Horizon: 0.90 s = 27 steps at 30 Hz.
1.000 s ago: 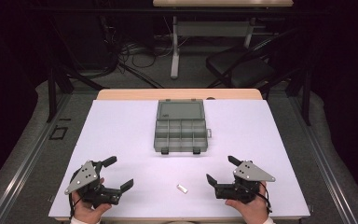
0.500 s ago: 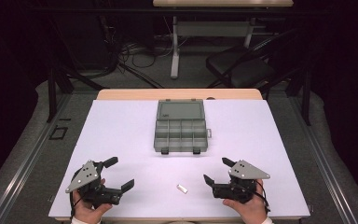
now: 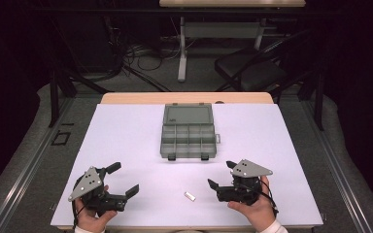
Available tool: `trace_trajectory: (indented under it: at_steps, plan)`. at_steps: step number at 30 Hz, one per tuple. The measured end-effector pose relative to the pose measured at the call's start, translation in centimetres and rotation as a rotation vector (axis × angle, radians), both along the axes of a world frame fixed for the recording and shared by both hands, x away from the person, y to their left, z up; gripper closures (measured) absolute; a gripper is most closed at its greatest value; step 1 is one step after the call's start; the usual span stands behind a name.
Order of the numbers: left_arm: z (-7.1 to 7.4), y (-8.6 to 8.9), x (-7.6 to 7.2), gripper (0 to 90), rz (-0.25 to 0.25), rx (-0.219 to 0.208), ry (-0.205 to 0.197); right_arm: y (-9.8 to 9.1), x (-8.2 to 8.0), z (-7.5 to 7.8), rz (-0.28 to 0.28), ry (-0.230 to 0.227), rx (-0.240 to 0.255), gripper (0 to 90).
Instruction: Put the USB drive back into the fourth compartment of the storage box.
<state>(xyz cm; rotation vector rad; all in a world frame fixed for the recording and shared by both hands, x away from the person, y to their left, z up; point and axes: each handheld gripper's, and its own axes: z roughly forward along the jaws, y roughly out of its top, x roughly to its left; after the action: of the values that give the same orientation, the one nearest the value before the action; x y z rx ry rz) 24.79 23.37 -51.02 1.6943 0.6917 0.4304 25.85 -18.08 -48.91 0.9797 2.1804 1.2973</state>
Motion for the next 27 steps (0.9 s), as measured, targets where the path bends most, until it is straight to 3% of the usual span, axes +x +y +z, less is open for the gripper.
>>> trace_trajectory:
  at_steps: [14, 27]
  plan:
    - [-0.2, 0.0, 0.1, 0.8, -0.011, -0.029, 0.013, 1.6, 1.2, 0.8, 0.03, 0.012, -0.019, 14.8]
    - [-0.3, 0.0, 0.4, 0.9, -0.011, -0.009, 0.043, 3.7, 2.3, 0.5, 0.077, 0.035, -0.046, 15.9]
